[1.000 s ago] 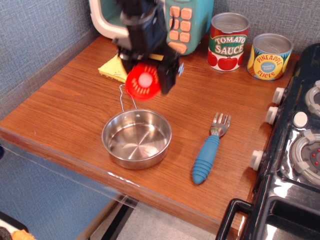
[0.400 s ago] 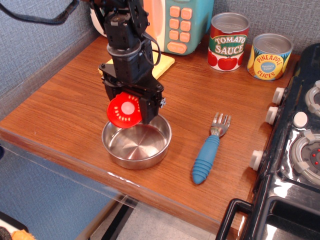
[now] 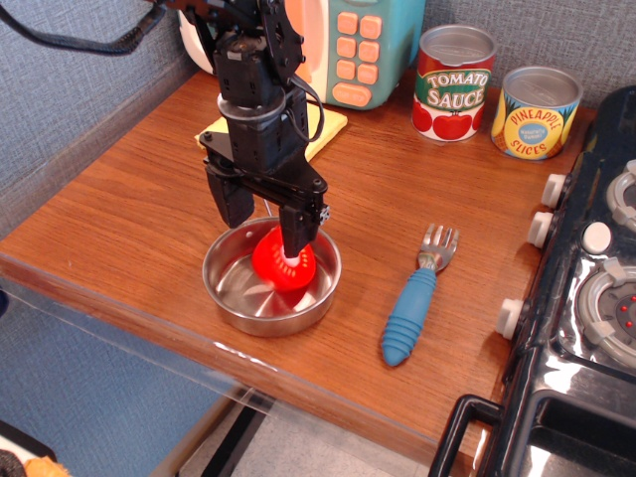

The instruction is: Put the tomato into the pot.

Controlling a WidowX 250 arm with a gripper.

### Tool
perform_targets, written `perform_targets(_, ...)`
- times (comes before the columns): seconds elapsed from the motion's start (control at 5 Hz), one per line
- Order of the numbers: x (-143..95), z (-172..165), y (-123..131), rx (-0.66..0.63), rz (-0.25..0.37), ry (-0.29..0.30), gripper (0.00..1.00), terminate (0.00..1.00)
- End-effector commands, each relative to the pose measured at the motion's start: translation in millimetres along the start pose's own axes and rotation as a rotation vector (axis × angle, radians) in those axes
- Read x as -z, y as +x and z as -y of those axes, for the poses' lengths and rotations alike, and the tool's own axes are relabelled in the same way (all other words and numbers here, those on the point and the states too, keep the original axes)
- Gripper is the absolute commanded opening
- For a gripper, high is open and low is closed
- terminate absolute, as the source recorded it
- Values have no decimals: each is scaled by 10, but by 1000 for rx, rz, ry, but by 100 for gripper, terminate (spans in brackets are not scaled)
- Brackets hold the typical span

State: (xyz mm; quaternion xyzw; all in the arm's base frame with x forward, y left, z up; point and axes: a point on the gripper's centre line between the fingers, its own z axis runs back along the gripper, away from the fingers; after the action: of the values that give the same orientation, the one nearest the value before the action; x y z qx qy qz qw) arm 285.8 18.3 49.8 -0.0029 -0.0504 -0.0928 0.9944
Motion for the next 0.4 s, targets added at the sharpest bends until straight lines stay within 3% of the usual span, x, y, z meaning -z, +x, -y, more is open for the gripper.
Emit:
perform_targets(0.0, -513, -73, 145, -14, 144, -2, 100, 0)
perform_targets(0.2, -612, -118, 168, -47, 133, -7, 100, 0)
